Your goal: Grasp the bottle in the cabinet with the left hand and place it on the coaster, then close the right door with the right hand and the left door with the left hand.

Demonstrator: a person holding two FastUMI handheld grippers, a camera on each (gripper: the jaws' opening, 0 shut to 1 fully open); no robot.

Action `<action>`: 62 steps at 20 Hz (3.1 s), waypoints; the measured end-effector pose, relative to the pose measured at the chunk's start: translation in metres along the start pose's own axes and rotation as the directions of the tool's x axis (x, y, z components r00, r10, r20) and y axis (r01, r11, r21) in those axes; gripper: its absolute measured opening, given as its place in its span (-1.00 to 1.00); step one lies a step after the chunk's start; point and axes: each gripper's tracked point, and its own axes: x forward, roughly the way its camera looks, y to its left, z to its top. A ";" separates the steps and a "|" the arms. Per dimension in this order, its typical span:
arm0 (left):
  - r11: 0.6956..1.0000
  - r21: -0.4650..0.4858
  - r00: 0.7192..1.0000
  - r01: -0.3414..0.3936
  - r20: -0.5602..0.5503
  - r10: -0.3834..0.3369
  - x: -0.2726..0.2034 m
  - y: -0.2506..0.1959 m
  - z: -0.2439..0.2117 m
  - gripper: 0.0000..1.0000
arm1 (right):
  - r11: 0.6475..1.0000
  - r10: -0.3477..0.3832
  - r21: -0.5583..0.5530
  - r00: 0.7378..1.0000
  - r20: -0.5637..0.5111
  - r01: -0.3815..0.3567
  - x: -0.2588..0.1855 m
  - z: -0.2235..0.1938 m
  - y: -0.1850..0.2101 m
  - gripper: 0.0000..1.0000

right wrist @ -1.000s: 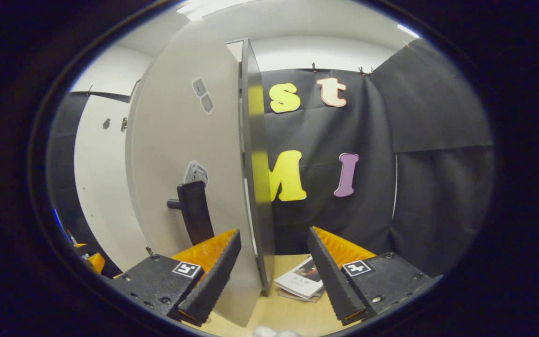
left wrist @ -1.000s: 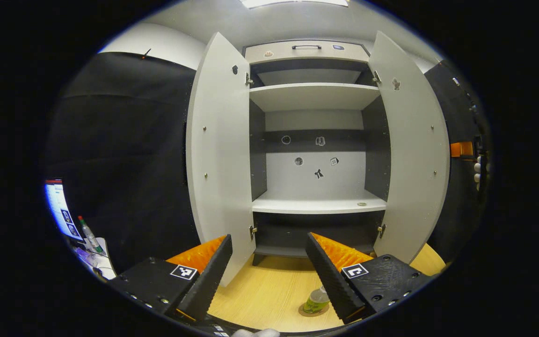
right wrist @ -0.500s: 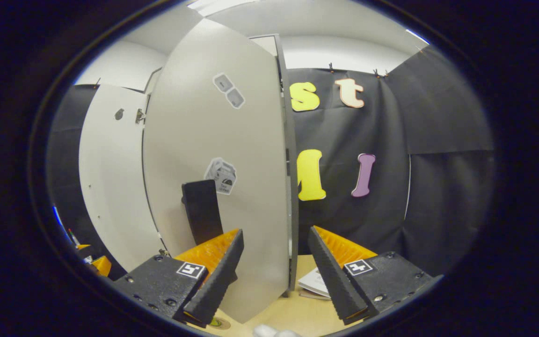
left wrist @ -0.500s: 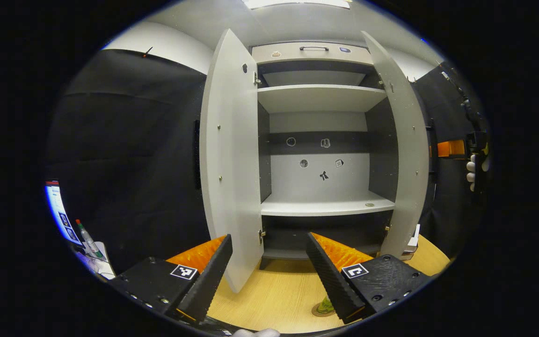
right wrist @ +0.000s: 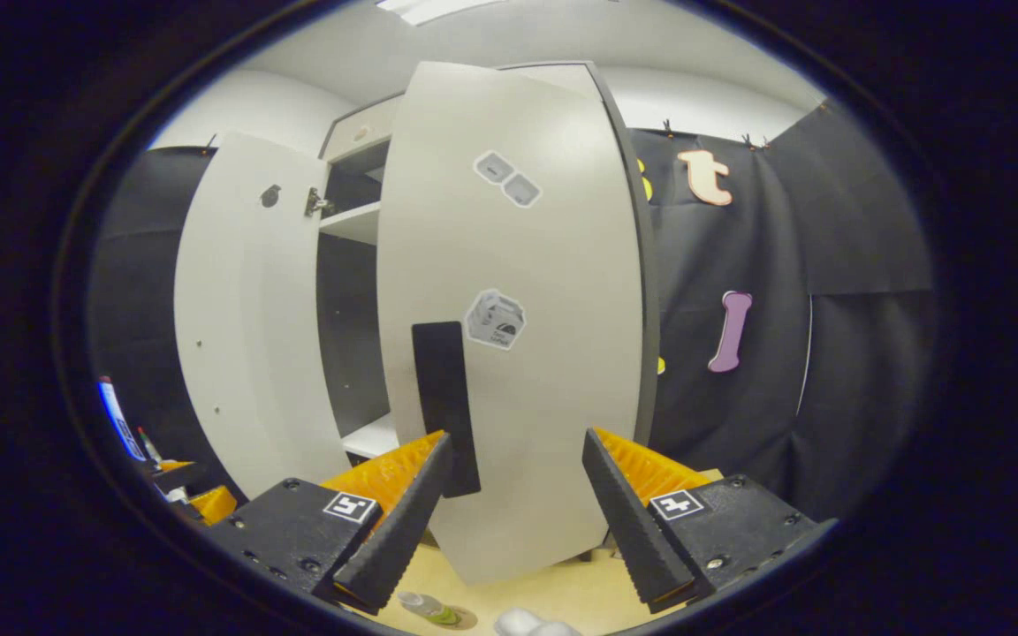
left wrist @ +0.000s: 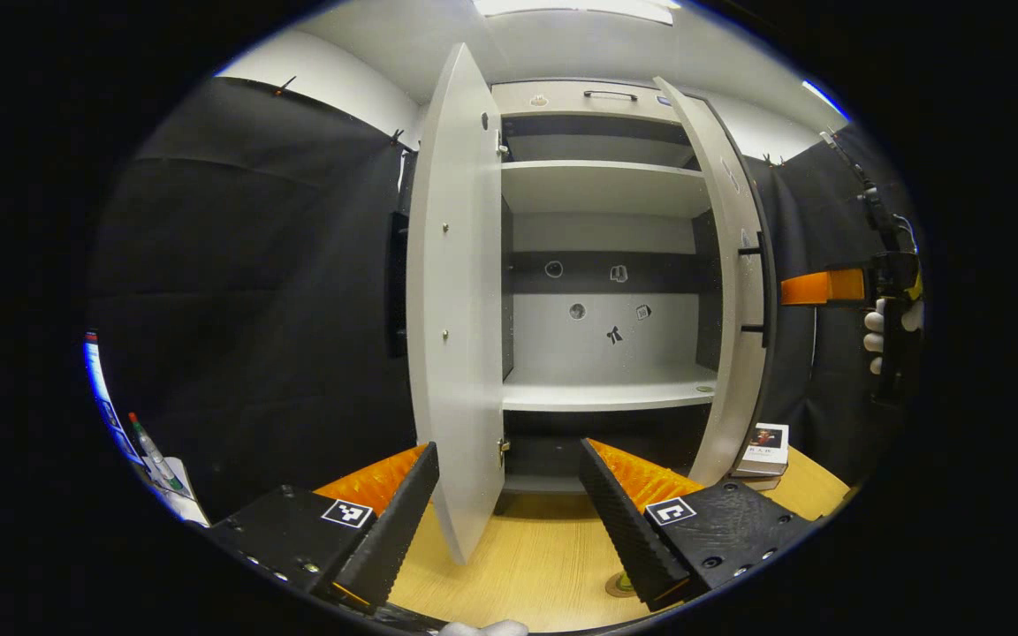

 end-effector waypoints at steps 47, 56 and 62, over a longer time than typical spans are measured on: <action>0.998 0.067 0.986 -0.022 0.165 0.011 0.096 0.076 0.119 0.78 | 1.000 0.017 0.004 0.981 -0.194 -0.017 -0.061 -0.090 0.040 0.95; 0.996 0.035 0.985 0.083 0.146 -0.087 0.110 0.002 0.122 0.92 | 1.000 -0.015 0.009 0.984 -0.179 0.017 -0.067 -0.081 0.019 0.95; 0.995 0.054 0.987 0.084 0.130 -0.090 0.096 0.001 0.116 0.92 | 0.997 -0.073 0.030 0.987 -0.146 0.078 -0.070 -0.071 0.007 0.95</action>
